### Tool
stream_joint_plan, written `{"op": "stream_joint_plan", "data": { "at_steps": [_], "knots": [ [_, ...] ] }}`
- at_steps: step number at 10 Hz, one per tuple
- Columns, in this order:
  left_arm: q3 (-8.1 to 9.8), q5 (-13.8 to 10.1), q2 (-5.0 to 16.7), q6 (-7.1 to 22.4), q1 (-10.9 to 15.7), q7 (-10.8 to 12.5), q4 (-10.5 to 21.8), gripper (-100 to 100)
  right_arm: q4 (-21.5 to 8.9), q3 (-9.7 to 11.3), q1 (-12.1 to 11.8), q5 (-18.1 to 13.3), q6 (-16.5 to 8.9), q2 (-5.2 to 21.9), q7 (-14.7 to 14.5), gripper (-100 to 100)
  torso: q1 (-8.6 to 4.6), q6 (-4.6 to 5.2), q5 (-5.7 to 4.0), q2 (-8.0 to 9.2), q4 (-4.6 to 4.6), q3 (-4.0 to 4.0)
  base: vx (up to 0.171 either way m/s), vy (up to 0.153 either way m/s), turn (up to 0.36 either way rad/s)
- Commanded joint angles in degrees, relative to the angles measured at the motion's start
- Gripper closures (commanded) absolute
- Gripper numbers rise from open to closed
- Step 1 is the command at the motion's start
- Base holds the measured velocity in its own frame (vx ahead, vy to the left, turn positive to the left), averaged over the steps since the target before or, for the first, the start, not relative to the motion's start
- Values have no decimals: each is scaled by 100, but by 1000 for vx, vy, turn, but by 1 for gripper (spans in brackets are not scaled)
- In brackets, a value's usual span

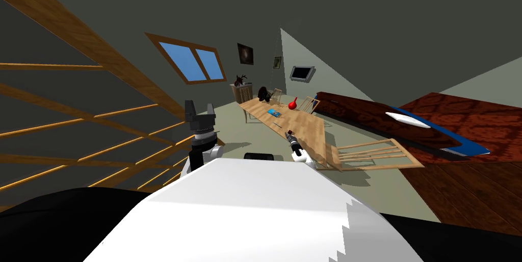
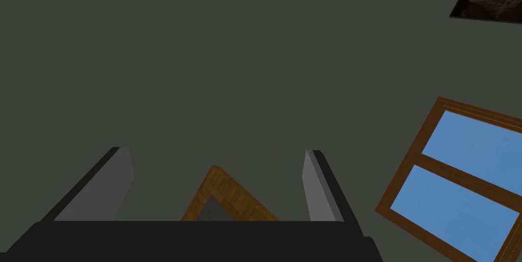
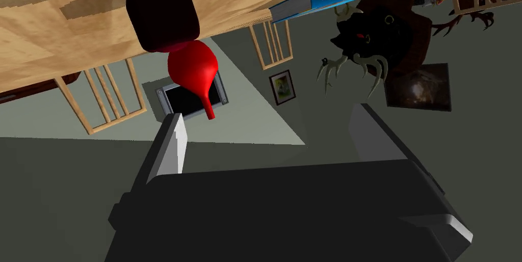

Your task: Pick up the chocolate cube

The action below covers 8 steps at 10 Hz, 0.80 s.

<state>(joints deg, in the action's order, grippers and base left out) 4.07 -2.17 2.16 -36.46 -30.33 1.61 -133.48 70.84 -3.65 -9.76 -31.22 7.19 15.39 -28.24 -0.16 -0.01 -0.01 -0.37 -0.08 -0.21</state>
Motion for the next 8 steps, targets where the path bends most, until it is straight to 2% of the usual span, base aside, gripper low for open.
{"op": "stream_joint_plan", "data": {
  "at_steps": [1, 5, 8],
  "knots": [
    [0, 0, 0, 0, 0, 0, 0, 0, -174, -36, 74, -60, -4, -9, -77, -100, 0, 0, 0, 0, 0, 0, 44, -15, 17],
    [0, 0, 0, 0, 0, 0, 0, 0, -803, -58, 299, -395, -209, 159, -421, -100, -3, 0, -1, -3, 0, -1, 72, -31, 44],
    [0, 0, 0, 0, 0, 0, 0, 0, -1152, -65, 425, -588, -329, 274, -616, -100, 0, 1, 0, -2, -1, -1, 75, -28, 33]
  ]
}}
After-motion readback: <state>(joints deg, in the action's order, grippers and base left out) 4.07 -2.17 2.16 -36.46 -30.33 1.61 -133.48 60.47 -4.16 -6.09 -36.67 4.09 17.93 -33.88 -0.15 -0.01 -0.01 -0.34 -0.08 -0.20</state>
